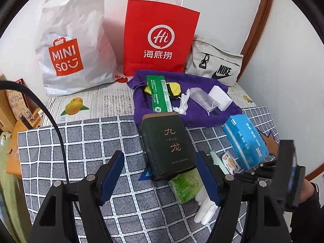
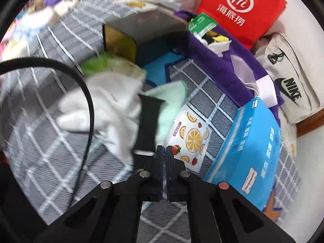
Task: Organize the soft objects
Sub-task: 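Move the right tool to the orange-slice packet while the left tool approaches the light-green tissue packet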
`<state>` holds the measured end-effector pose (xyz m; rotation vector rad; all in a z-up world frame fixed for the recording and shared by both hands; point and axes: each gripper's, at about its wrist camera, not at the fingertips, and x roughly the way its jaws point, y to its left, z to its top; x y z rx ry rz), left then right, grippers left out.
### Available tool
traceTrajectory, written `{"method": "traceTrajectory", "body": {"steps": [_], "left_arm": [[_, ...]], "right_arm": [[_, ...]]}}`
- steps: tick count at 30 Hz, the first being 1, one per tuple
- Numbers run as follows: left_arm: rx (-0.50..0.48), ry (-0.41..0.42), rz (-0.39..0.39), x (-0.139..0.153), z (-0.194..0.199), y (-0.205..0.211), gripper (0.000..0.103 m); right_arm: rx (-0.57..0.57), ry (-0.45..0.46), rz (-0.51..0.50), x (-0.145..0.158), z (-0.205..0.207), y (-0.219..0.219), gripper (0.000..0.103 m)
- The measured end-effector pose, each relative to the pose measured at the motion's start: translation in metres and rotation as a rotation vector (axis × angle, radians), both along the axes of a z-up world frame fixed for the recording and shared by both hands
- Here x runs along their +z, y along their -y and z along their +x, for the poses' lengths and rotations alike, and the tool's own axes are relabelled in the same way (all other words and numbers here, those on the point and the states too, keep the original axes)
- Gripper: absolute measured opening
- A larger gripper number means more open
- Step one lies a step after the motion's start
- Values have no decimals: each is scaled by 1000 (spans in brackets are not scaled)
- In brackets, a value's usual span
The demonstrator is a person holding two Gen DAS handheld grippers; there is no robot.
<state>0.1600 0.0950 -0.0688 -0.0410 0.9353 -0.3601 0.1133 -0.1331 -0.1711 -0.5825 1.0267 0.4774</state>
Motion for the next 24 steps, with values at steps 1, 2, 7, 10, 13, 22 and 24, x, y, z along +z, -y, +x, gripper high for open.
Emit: {"method": "traceTrajectory", "body": {"steps": [1, 2, 7, 10, 13, 22, 24], "left_arm": [[1, -2, -2, -1, 0, -1, 71], [2, -4, -5, -2, 0, -2, 71], [9, -16, -4, -6, -1, -4, 71], [8, -21, -6, -7, -1, -3, 71], [6, -28, -6, -10, -1, -1, 71], [-18, -33, 8, -10, -3, 9, 71], [-27, -33, 13, -10, -4, 12, 71]], "right_arm": [[-4, -10, 32, 4, -3, 1, 2], [-9, -17, 59, 9, -5, 2, 2], [-54, -42, 171, 26, -17, 11, 2], [-56, -100, 229, 23, -25, 14, 2], [-63, -118, 208, 11, -31, 11, 2], [-97, -59, 217, 5, -32, 16, 72], [-117, -77, 233, 1, -25, 16, 72]]}}
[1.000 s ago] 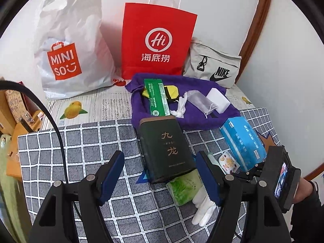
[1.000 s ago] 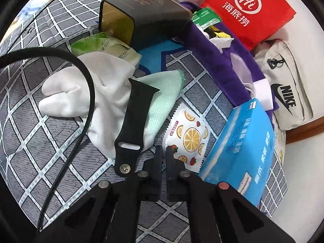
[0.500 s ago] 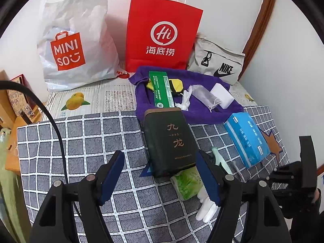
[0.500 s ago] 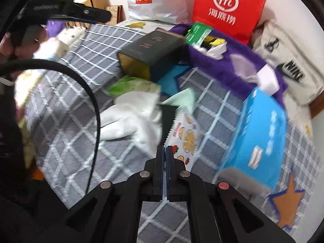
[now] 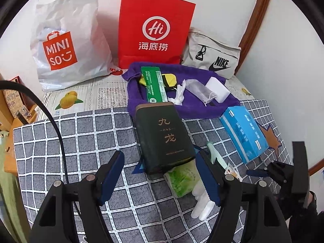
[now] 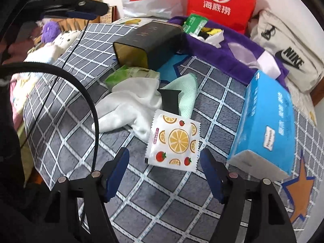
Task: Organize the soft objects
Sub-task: 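Move the right tool to the orange-slice packet while the left tool approaches the light-green tissue packet, then grasp the orange-slice packet with the right tool while the left tool grasps the light-green tissue packet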
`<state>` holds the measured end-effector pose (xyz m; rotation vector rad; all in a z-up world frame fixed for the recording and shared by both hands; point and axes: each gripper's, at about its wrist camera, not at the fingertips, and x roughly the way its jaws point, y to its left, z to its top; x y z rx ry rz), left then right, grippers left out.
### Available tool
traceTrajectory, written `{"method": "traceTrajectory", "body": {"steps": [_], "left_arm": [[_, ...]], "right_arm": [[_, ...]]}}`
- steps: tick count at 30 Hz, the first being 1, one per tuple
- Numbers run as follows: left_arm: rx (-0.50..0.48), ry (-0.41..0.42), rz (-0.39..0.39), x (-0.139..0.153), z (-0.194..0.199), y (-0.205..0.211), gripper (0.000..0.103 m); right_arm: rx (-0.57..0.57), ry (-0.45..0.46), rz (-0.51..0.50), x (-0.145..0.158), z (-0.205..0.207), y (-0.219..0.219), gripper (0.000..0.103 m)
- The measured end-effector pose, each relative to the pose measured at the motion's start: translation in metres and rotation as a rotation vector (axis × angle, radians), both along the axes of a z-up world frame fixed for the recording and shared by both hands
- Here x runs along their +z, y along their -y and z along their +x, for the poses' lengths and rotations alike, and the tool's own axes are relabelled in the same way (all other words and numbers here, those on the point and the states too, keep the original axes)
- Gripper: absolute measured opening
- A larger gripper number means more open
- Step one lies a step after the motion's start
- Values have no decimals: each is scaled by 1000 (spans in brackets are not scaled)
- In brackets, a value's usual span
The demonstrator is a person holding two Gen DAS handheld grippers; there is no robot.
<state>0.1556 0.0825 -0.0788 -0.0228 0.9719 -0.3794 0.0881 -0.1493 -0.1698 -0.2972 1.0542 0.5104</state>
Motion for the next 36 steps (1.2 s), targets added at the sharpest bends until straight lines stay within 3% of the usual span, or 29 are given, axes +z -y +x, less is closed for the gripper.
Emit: {"method": "traceTrajectory", "body": {"steps": [9, 13, 17, 26, 36], "left_arm": [[-12, -5, 15, 0, -1, 2, 71], [-11, -16, 20, -4, -1, 2, 71], [-15, -31, 28, -10, -4, 1, 71], [-23, -85, 45, -31, -17, 1, 71], [-48, -131, 70, -49, -30, 18, 71]], "right_arm": [[-86, -78, 60, -25, 33, 6, 72], [-86, -82, 74, -23, 34, 8, 59], [-92, -108, 114, -19, 33, 16, 52], [-113, -78, 130, -4, 7, 31, 52], [-124, -120, 109, -21, -18, 48, 53]]}}
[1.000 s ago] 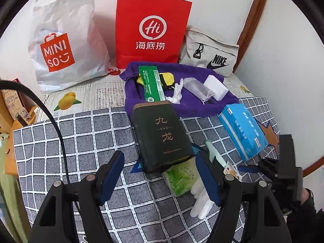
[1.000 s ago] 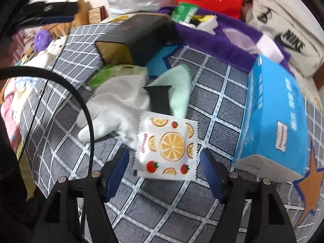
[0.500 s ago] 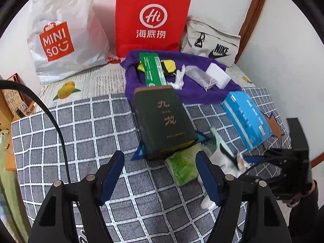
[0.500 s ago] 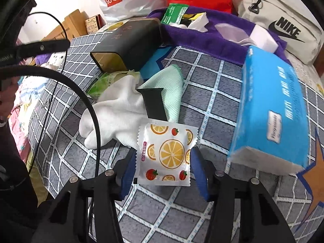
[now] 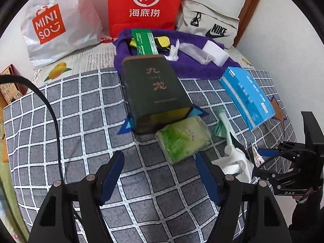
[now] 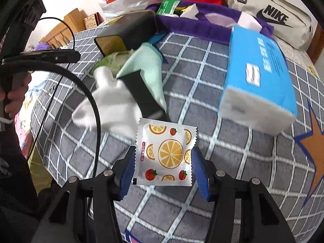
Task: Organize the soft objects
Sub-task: 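Grasp the orange-slice packet with the right tool while the left tool grasps the light-green tissue packet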
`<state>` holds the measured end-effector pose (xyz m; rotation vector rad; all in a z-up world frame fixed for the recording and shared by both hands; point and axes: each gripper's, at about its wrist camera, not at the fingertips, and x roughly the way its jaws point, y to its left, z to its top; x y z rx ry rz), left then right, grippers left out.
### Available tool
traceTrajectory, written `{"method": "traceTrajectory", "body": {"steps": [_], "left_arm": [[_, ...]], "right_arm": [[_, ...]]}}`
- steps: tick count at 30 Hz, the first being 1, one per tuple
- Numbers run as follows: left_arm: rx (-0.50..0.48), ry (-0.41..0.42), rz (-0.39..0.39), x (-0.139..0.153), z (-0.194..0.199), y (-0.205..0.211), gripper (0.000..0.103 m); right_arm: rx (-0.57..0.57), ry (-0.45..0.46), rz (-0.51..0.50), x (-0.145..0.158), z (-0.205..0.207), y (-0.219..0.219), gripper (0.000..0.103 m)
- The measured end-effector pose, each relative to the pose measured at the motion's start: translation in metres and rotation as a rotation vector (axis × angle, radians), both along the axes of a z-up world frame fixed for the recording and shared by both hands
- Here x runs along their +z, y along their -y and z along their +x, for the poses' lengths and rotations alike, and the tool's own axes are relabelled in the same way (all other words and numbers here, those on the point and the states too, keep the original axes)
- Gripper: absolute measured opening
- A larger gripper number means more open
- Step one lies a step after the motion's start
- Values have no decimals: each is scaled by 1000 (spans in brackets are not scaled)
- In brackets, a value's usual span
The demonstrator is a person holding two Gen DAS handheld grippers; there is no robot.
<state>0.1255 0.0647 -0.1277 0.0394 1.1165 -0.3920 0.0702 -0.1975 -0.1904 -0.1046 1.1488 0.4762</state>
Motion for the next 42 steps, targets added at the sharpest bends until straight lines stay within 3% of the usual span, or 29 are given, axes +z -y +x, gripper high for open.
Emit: {"method": "traceTrajectory", "body": {"steps": [6, 9, 15, 22, 23, 28, 33, 42], "left_arm": [[-7, -10, -1, -4, -4, 7, 71], [-17, -15, -12, -7, -7, 12, 71], [-68, -18, -30, -17, -6, 25, 71], [-7, -67, -55, -32, 17, 37, 72], [5, -74, -60, -33, 19, 39, 77], [29, -97, 11, -44, 29, 60, 80], [110, -134, 18, -54, 38, 64, 82], [129, -103, 102, -58, 38, 80, 77]], "right_arm": [[-30, -3, 5, -8, -13, 16, 56], [-34, 12, -1, -6, -16, 17, 51], [-64, 32, 29, 6, -18, 29, 50], [-117, 61, 29, 18, -22, 52, 50], [-123, 62, 33, 19, -22, 54, 50], [-147, 72, 38, 23, -21, 65, 50], [-146, 60, 50, 20, -19, 69, 50], [-132, 64, 62, 21, -13, 66, 50]]}}
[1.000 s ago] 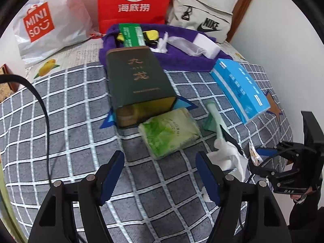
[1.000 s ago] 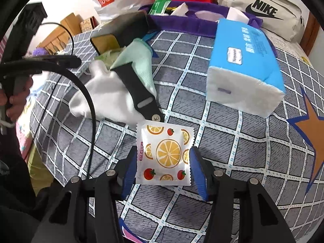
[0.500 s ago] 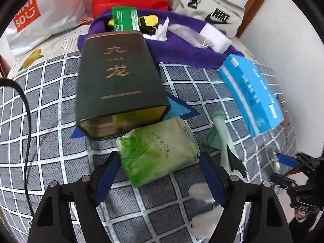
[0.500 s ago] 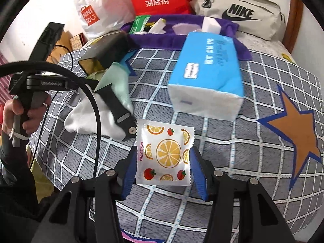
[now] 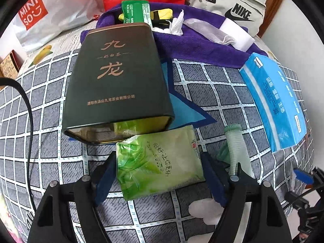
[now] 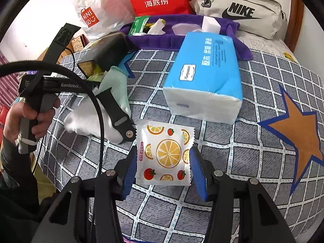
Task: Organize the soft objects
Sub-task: 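Grasp the orange-slice packet with the right tool while the left tool grasps the light-green tissue packet, then carry the orange-slice packet with the right tool while the left tool carries the tissue packet to the towel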
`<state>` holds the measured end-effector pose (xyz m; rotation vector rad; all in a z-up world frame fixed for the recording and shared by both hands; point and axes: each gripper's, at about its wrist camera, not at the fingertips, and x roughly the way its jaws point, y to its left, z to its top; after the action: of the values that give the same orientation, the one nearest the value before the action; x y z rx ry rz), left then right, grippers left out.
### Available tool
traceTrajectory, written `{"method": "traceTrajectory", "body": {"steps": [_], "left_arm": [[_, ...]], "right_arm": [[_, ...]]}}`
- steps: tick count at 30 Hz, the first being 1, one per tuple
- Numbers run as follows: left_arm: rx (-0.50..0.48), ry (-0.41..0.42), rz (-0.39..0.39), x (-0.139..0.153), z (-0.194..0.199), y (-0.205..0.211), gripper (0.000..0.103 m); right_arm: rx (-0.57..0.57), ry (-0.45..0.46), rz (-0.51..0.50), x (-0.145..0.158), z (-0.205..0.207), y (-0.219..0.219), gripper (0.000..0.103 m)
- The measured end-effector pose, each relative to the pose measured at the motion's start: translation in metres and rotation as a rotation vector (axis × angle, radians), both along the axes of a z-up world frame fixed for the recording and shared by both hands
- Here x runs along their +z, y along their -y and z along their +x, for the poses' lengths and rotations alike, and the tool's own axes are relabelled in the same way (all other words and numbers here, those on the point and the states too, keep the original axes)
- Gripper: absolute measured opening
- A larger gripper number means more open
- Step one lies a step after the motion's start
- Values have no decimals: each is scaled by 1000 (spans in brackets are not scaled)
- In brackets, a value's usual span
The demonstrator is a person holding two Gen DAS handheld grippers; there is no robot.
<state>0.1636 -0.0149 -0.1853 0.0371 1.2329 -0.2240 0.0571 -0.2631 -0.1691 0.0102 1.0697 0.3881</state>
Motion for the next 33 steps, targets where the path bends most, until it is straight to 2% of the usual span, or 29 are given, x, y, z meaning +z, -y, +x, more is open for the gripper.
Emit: {"method": "traceTrajectory", "body": {"steps": [10, 15, 17, 26, 33], "left_arm": [[5, 29, -14, 26, -15, -26, 77], [3, 41, -76, 44, -24, -37, 77], [4, 59, -75, 54, -27, -41, 77], [5, 125, -94, 84, -19, -46, 77], [14, 179, -95, 107, -13, -54, 77]], "right_arm": [[21, 42, 38, 24, 0, -7, 50], [2, 78, 49, 41, 5, -10, 50], [-9, 93, 51, 49, 9, -9, 50], [-62, 124, 53, 74, 27, -6, 50], [-59, 151, 35, 91, 44, -7, 50]]}}
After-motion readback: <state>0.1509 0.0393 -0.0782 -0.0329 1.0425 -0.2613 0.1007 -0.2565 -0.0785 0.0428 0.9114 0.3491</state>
